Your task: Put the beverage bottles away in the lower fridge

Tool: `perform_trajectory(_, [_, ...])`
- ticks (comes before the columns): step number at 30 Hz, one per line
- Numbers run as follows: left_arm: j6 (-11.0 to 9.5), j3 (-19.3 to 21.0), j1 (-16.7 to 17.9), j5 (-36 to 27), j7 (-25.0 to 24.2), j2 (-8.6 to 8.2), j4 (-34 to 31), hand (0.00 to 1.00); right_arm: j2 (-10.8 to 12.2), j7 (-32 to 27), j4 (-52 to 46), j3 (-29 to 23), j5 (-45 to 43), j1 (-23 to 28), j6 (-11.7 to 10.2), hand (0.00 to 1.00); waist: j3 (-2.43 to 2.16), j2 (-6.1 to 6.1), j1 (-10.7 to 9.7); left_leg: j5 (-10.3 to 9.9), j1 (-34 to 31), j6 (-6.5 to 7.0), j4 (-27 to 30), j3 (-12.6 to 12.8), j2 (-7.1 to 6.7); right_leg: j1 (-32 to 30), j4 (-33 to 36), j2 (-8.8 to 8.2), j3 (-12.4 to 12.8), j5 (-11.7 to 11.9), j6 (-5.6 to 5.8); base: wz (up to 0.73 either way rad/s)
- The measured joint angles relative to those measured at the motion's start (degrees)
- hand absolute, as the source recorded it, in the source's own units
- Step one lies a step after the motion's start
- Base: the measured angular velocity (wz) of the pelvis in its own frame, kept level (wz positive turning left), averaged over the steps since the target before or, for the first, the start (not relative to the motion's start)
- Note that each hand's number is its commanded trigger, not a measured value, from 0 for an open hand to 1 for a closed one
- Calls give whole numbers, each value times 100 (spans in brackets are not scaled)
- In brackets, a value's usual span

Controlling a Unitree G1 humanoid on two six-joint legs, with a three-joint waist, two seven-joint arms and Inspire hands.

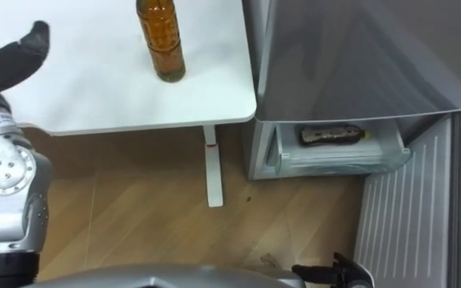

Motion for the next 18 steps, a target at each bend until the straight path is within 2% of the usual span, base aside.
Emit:
perform_trajectory(7, [125,-204,-4,-53,-832,14,7,0,-5,198,77,-5,-18,-55,11,0,7,-27,-56,0,102,0,-10,43,1,23,5,0,71,0,0,-7])
perform_trajectory(11, [344,-232,-5,-213,-1279,12,36,0,-4,267,121,-22,-51,-130,29,0,29,-45,-193,0,138,0,-13,62,1,88,10,0,79,1,-1,0])
perform_trajectory(15, [554,-228,-28,-293,-1599,5,71,0,-3,328,129,-65,-89,-169,132,0,34,-43,-244,0,172,0,-15,123,4,105,25,0,95,1,-2,-2])
perform_trajectory(18, [625,-221,-28,-299,-1747,6,75,0,1,332,129,-115,-94,-165,142,0,33,-42,-259,0,177,0,-14,124,4,101,43,0,94,1,-2,0])
